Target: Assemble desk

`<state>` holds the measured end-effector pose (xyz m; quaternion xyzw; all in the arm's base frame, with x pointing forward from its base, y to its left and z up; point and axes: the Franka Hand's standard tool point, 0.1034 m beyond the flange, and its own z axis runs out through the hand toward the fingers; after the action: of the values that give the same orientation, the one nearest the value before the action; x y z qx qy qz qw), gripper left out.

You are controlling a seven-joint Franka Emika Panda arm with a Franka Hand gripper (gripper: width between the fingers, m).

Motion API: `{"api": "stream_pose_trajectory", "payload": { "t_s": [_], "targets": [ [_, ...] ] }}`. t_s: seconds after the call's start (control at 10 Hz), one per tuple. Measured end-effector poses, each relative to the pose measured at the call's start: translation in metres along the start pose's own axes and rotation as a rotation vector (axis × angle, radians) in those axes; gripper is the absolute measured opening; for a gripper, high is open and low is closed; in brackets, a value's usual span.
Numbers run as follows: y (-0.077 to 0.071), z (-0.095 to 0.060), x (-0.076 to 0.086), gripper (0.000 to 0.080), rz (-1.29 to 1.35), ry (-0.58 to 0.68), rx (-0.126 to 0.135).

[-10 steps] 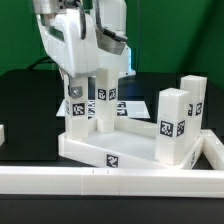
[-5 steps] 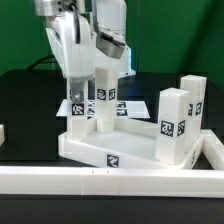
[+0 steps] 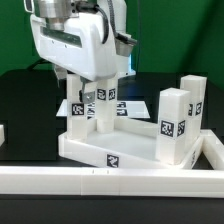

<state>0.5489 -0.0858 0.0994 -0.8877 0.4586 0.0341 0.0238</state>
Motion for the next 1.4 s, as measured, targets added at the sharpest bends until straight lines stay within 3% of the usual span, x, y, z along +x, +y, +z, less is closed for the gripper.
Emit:
{"api": "stream_pose_trajectory", "payload": {
  "t_s": [0.1, 0.3, 0.5, 1.4],
  "targets": [
    [0.0, 0.0, 0.0, 0.0648, -0.053, 0.001, -0.002],
    [0.0, -0.001, 0.001, 0.0648, -0.255, 0.021, -0.046],
    [-0.001, -0.001, -0.001, 0.0648, -0.405, 0.027, -0.074],
    [-0.009, 0.002, -0.009, 0.0626, -1.059, 0.027, -0.099]
  ]
}}
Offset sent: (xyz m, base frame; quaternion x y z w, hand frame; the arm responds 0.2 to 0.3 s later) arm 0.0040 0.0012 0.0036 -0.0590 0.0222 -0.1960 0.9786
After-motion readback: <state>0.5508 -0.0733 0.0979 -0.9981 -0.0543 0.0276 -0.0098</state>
